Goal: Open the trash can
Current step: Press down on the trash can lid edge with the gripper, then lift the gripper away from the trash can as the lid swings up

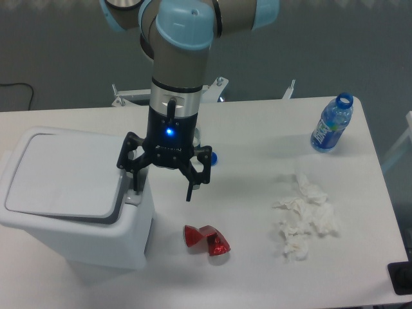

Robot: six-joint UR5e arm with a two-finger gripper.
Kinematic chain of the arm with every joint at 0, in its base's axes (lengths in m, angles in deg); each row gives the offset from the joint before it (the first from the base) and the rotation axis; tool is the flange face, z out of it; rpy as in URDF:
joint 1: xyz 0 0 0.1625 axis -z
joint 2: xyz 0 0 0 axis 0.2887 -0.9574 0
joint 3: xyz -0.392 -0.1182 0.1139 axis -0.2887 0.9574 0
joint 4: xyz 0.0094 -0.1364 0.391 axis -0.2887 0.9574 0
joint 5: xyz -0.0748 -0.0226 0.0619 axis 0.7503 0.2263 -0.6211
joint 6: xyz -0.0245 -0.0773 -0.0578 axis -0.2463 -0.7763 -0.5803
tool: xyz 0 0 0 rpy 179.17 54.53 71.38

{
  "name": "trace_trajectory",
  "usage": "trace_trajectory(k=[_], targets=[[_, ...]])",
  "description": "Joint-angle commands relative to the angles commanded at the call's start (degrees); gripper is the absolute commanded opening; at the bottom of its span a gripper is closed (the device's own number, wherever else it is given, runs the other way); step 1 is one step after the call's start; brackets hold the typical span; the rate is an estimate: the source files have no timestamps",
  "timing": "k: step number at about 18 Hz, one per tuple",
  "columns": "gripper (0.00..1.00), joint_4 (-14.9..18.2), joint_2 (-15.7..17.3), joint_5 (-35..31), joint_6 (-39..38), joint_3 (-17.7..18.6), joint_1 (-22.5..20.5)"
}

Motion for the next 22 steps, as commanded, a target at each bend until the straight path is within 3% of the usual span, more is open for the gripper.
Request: trace_trajectory(k=[6, 9, 13, 17, 22], targets=[[1.00, 0.09, 0.79, 0.17, -0.44, -1.14, -1.05], [1.00, 0.09, 2.98, 0.52, -0.35, -1.05, -3.68], [1.00, 0.09, 3.25, 1.23, 0.17, -0.97, -6.23], [1.00, 0.09, 2.81, 0.44, 7.45, -1.05, -7.73], [1.00, 0.09, 1.67, -10.18, 17.56, -0.70, -7.82]])
